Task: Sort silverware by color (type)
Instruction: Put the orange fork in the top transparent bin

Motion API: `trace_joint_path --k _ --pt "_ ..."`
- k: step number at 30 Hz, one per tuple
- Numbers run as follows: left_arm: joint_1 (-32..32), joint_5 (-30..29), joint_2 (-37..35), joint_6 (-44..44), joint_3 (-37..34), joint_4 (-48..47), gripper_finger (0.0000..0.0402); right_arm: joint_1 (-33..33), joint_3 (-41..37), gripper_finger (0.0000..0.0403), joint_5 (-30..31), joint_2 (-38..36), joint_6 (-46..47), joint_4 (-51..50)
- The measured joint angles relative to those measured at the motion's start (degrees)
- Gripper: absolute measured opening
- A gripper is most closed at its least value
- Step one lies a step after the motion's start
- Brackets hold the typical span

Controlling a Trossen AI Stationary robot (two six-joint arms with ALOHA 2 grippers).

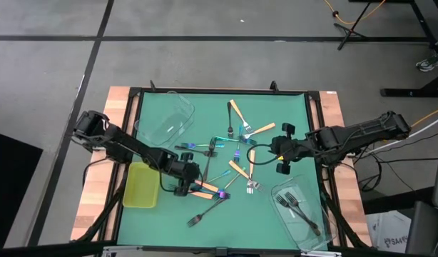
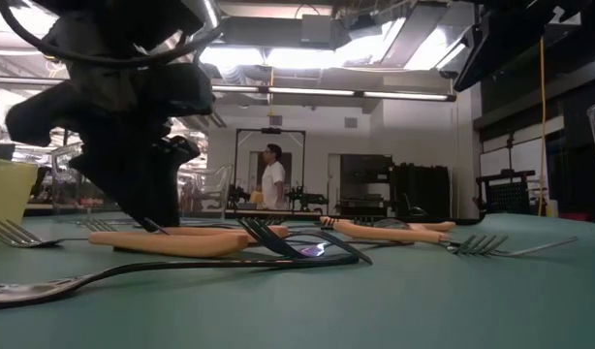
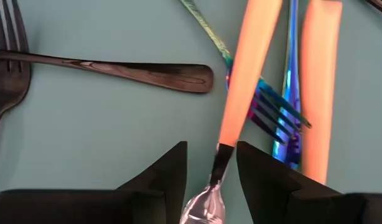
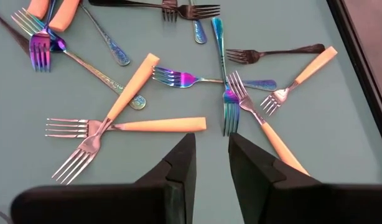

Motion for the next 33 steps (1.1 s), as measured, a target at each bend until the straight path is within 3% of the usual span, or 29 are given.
trace_joint_path --k 8,33 --pt "0.0 3.4 0.0 0.0 0.0 0.0 0.0133 0.0 0.0 0.0085 0.0 0.0 0.0 0.0" --pt "0.4 3.0 3.7 0.0 0.1 0.9 0.0132 0.0 0.0 0.0085 0.0 0.0 0.0 -0.3"
